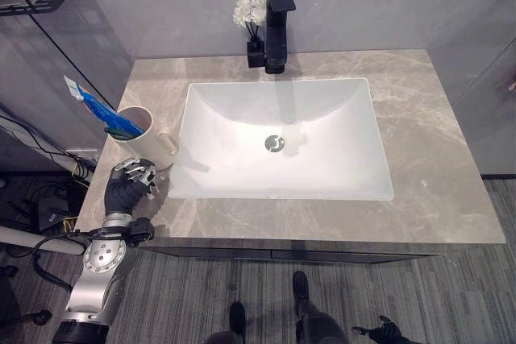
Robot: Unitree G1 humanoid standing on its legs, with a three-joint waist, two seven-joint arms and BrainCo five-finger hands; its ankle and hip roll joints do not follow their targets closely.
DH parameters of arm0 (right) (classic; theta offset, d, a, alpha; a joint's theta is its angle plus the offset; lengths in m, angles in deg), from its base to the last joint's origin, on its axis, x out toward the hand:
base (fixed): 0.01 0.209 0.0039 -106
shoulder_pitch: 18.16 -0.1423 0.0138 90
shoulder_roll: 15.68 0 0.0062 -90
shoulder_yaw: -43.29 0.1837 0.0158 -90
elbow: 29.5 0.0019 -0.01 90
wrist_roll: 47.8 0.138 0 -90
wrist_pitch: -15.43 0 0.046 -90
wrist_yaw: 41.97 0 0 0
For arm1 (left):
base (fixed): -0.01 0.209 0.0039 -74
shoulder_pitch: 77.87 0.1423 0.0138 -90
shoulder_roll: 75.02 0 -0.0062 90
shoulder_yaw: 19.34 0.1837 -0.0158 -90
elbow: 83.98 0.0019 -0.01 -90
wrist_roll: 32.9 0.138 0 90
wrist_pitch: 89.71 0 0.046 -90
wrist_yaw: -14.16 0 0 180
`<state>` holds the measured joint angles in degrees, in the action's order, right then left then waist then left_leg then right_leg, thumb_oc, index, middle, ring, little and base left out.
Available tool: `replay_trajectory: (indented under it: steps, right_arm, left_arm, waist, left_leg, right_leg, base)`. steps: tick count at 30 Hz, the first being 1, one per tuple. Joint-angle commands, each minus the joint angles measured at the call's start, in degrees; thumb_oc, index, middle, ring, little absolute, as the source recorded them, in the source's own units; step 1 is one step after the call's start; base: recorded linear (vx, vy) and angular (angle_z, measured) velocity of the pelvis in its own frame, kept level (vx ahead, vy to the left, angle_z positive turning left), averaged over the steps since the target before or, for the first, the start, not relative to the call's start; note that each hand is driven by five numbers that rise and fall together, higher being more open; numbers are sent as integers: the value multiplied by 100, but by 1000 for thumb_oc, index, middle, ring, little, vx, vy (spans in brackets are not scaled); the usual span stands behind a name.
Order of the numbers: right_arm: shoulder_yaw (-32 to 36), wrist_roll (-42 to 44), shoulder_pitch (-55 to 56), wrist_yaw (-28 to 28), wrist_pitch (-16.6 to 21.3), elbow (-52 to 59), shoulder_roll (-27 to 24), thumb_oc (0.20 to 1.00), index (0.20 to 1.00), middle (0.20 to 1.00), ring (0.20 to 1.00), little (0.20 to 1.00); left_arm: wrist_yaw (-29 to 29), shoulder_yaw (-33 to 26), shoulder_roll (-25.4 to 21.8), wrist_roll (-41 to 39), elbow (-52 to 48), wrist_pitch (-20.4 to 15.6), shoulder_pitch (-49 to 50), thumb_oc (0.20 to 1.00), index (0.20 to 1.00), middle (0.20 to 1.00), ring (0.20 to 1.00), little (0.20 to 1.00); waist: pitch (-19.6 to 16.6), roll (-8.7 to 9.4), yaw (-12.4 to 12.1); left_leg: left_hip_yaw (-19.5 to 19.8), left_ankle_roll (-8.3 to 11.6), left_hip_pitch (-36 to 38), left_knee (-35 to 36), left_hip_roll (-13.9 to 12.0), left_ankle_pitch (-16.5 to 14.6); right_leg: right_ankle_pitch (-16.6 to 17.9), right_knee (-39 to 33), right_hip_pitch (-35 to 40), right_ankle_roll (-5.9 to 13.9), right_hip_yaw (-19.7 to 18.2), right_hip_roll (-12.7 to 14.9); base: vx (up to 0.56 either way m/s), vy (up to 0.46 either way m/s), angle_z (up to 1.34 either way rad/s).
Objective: Put brush and paste in cup on sink, flatten towel.
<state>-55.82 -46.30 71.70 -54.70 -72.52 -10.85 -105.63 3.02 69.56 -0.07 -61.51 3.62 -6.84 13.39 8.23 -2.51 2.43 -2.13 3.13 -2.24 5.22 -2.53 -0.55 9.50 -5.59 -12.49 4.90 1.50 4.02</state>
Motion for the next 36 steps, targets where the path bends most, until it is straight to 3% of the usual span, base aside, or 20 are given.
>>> replay_trajectory:
  steps: [1,15,36]
  right_arm:
    - [-134,195,-160,-153,-6,-72,60,1000,1000,1000,1000,1000]
    - [-341,213,-292,-179,34,30,140,1000,1000,1000,1000,1000]
    - [-336,107,-214,-111,42,-33,102,1000,1000,1000,1000,1000]
  left_arm:
    - [-219,-188,-163,207,13,-339,-430,200,200,200,200,200]
    - [-407,27,-102,336,120,-363,-1029,200,200,200,200,200]
    - [-145,30,-38,589,-157,-355,-738,200,200,200,200,200]
  waist:
    - [-41,163,105]
    - [-5,244,154]
    - [-121,197,146]
  left_leg:
    - [-111,88,-185,-22,-73,95]
    - [-159,89,-241,-22,-88,89]
    - [-236,109,-171,-22,-113,56]
  right_leg:
    - [-307,59,393,351,-255,442]
    - [-275,59,292,360,-312,439]
    - [-269,59,301,332,-400,395]
  base:
    - [0,0,0]
    - [-2,1,-2]
    - [-1,-1,-1]
